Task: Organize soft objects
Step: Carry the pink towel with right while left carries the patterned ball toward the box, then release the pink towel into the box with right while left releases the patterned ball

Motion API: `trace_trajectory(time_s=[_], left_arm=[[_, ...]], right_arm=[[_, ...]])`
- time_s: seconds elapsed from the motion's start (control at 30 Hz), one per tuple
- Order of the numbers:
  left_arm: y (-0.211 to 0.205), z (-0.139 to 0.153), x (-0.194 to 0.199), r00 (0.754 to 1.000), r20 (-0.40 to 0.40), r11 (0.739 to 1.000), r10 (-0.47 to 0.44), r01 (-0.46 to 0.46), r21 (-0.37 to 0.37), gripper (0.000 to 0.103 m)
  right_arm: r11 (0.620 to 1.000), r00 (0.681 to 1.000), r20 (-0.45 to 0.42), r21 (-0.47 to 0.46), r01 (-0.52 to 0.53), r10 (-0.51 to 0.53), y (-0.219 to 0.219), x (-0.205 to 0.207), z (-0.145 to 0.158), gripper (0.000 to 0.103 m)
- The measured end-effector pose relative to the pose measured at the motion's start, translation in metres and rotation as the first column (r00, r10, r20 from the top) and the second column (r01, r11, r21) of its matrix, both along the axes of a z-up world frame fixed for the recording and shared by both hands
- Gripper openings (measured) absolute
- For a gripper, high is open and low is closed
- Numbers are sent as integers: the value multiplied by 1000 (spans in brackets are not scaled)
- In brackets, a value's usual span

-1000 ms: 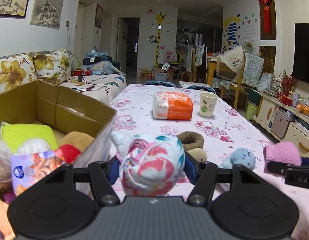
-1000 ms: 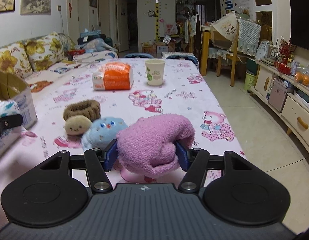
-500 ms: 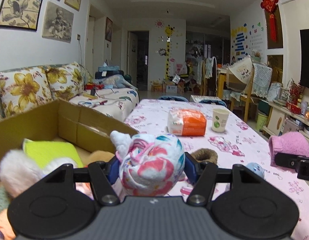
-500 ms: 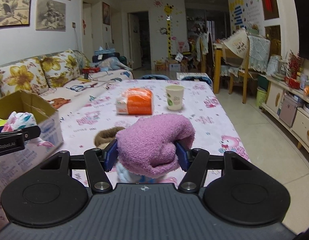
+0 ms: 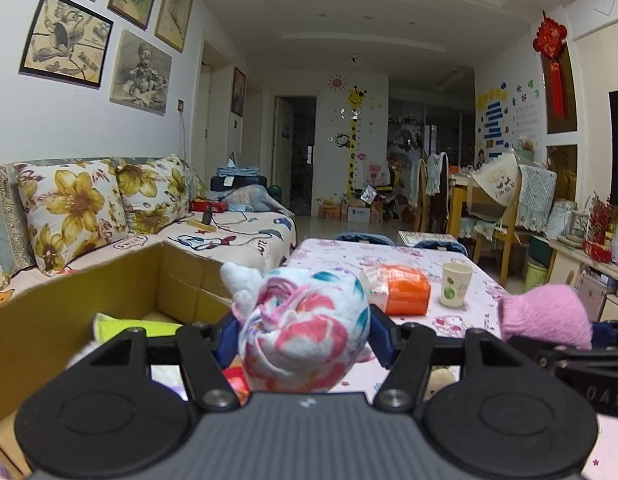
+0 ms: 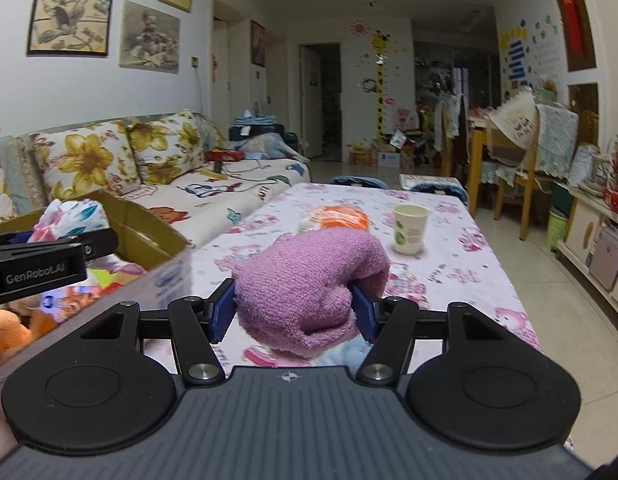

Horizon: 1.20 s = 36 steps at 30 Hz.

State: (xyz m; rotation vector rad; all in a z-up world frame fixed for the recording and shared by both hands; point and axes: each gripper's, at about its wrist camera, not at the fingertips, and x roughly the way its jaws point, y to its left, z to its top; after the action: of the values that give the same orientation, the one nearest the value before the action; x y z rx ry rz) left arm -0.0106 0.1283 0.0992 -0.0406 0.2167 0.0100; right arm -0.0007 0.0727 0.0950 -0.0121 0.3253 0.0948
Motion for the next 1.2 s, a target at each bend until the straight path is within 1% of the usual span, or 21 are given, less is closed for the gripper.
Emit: trace_trajectory(time_s=[0.37,0.6,0.83,1.07,1.2], left_arm=[[30,9,-8,997,20,996,78,-77,-53,62],[50,14,-14,989,26,985,146,-143,-98,63],[75,10,-15,972,6,963,234,-231,-141,63],[103,4,-13,950,-40,930,310,-312,-196,63],[116,-1,-9,936,-72,912,345,-353,-212,63]], right_arm=[[996,996,32,-33,-85,86,31,-1,10,75],[988,988,50,-51,-147,149,54,-3,16,75],[975,975,67,-79,-208,213,73,0,22,75],[962,961,66,-78,-264,269,89,21,24,76],[957,957,66,-84,-278,284,97,29,19,76]])
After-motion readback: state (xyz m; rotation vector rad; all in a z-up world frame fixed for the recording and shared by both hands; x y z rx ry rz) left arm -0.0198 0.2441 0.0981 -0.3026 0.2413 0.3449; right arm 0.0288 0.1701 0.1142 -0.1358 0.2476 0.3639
